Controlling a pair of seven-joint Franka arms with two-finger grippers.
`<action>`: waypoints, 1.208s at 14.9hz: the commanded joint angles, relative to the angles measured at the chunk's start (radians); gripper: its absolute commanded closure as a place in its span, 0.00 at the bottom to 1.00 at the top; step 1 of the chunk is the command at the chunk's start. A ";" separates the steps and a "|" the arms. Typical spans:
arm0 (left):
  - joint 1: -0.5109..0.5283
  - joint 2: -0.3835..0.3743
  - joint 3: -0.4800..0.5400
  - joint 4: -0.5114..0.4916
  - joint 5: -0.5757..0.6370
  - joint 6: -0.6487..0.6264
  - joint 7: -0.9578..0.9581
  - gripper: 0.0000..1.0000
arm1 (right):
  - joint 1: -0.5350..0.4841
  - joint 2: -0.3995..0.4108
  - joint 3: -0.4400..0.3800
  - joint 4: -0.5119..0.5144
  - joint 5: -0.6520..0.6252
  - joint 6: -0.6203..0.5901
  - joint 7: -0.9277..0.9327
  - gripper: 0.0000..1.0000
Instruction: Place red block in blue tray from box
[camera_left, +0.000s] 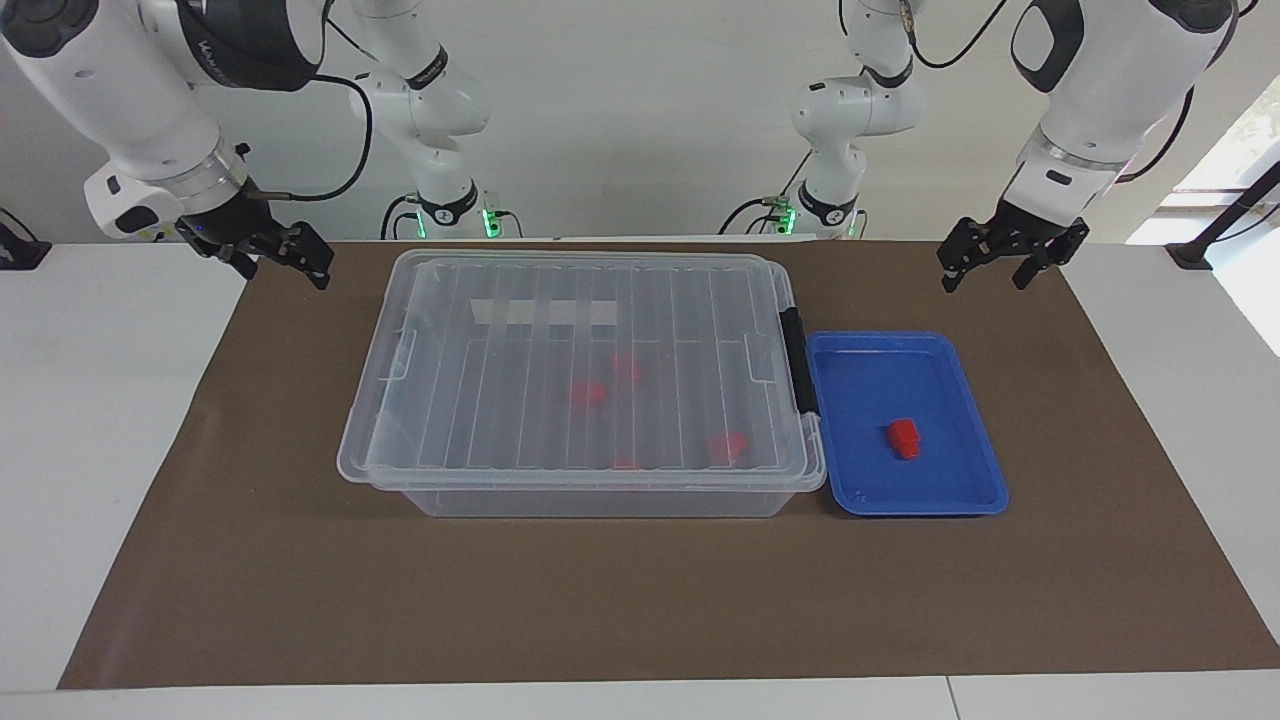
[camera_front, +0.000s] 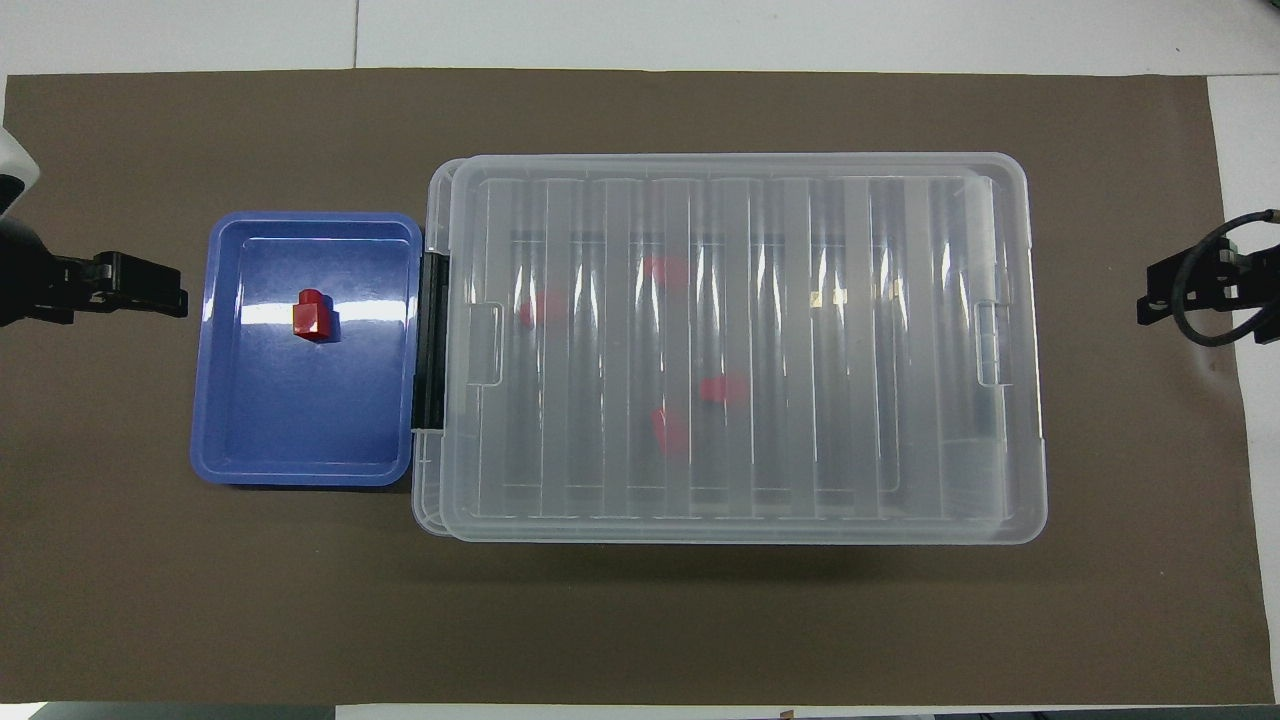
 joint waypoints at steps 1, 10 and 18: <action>0.010 -0.025 -0.003 -0.020 -0.002 -0.010 0.008 0.00 | -0.007 0.009 0.004 0.018 0.002 0.003 -0.023 0.00; 0.008 -0.025 -0.005 -0.020 -0.003 -0.010 0.006 0.00 | -0.007 0.009 0.004 0.018 0.003 0.003 -0.023 0.00; 0.010 -0.024 -0.003 -0.020 -0.002 -0.010 0.006 0.00 | -0.007 0.006 0.007 0.016 -0.026 0.012 -0.075 0.00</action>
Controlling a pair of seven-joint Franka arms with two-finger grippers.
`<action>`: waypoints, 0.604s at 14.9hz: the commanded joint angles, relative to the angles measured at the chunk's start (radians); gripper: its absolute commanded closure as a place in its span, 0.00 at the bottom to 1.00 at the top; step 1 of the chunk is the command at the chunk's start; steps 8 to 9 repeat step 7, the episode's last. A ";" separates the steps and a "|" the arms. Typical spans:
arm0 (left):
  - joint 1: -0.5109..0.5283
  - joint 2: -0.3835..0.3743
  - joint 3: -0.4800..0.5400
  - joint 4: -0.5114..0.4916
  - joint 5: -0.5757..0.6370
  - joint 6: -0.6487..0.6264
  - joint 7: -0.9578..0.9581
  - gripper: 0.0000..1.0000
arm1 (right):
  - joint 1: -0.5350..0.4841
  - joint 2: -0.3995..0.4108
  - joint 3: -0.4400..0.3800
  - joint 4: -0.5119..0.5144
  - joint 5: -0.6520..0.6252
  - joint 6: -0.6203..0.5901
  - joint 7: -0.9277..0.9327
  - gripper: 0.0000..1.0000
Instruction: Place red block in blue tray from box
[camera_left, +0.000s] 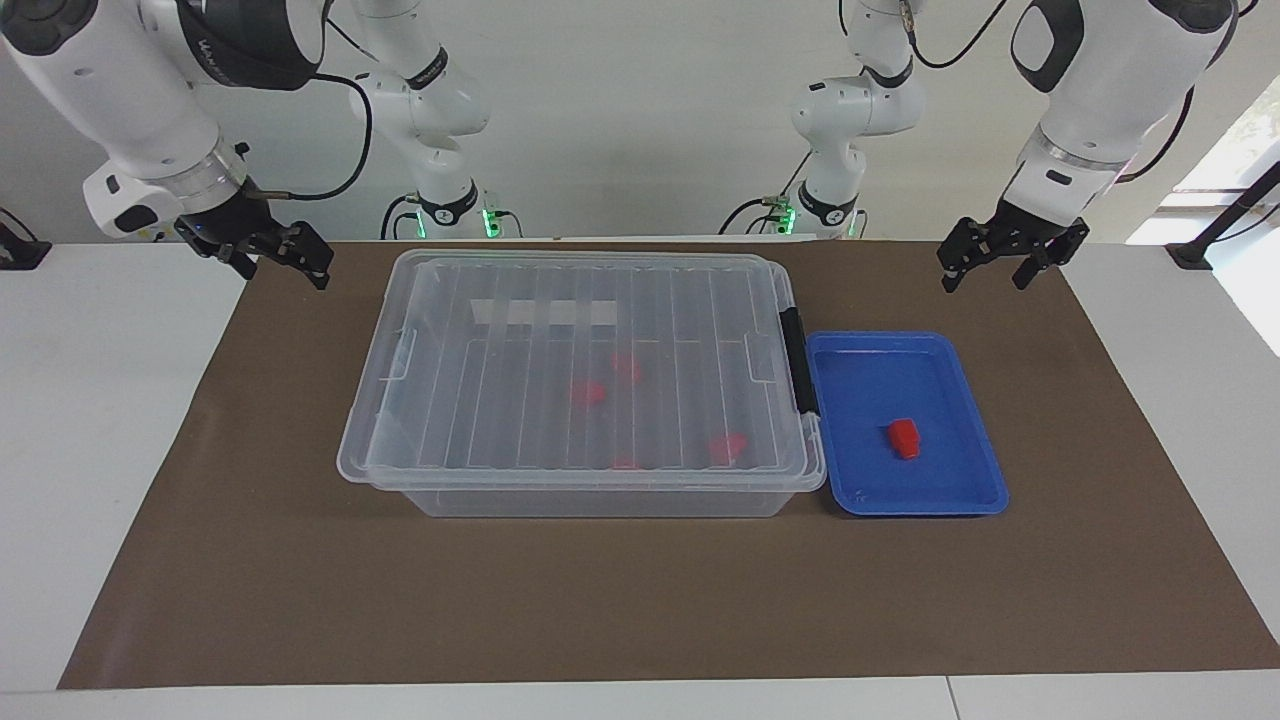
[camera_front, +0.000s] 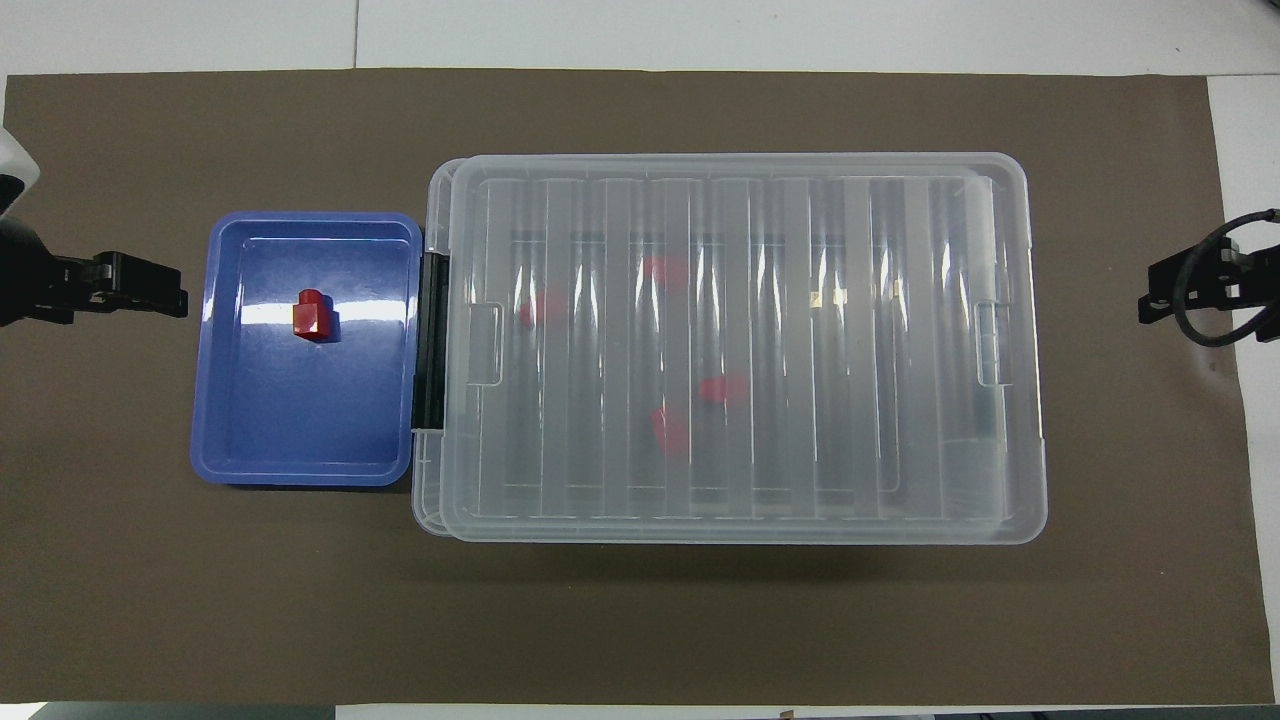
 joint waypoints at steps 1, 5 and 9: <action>0.008 -0.025 -0.003 -0.020 -0.003 -0.010 0.008 0.00 | -0.007 0.006 0.007 0.013 -0.030 0.019 -0.067 0.00; 0.010 -0.024 -0.003 -0.020 -0.003 -0.010 0.008 0.00 | -0.007 0.004 0.005 0.009 -0.030 0.028 -0.067 0.00; 0.010 -0.024 -0.003 -0.020 -0.002 -0.010 0.008 0.00 | -0.007 0.004 0.005 0.009 -0.030 0.028 -0.067 0.00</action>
